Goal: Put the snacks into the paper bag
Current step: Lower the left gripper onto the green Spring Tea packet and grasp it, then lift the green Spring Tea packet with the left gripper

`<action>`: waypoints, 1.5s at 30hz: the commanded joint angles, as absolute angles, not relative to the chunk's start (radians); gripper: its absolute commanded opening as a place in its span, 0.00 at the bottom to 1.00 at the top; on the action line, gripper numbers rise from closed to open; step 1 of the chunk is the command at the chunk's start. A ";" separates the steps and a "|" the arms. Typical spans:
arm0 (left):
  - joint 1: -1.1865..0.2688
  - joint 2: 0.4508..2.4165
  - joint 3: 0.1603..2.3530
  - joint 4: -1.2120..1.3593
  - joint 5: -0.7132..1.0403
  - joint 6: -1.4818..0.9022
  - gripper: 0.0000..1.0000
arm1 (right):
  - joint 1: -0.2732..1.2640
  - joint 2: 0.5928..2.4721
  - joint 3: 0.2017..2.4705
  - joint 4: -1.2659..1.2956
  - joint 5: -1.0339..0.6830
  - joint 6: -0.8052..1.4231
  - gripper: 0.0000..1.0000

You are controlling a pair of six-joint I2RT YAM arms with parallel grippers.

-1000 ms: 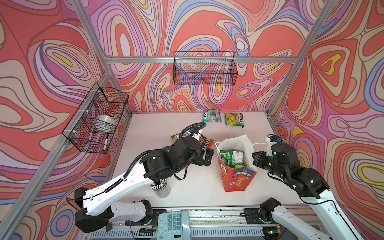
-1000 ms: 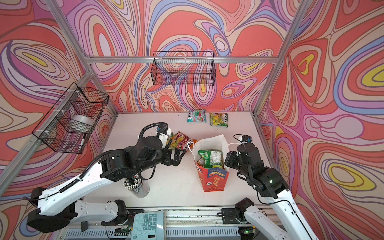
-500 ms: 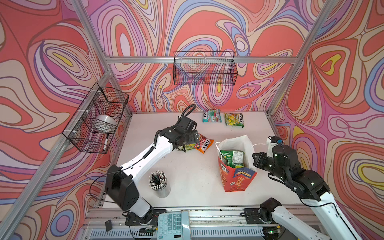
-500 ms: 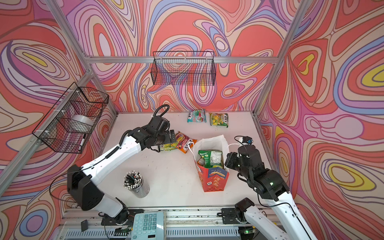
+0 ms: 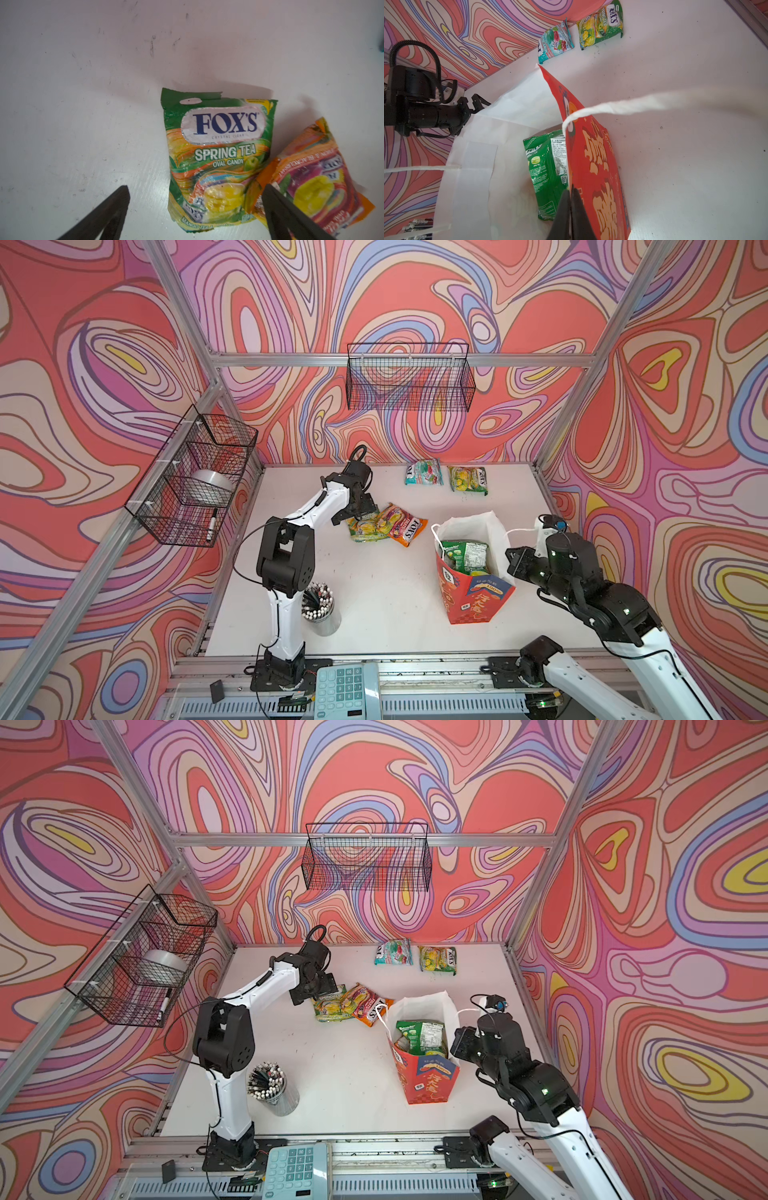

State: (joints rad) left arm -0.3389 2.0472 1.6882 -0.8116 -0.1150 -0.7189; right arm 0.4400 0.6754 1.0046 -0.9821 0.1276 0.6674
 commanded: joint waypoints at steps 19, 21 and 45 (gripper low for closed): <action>-0.378 2.246 1.815 -0.803 0.150 -0.662 0.39 | 0.443 0.668 1.021 -1.029 0.159 0.647 0.00; -0.395 2.256 1.842 -0.817 0.150 -0.649 0.34 | 0.444 0.682 1.030 -1.032 0.163 0.642 0.00; -0.379 1.891 1.902 -0.916 -0.052 -0.623 0.00 | 0.444 0.671 1.054 -1.062 0.166 0.642 0.00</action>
State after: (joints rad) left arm -0.3805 1.9858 1.8835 -0.8890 0.0013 -0.6384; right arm 0.4400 0.6708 1.0416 -1.0538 0.1528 0.6487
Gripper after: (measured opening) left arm 0.061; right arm 0.047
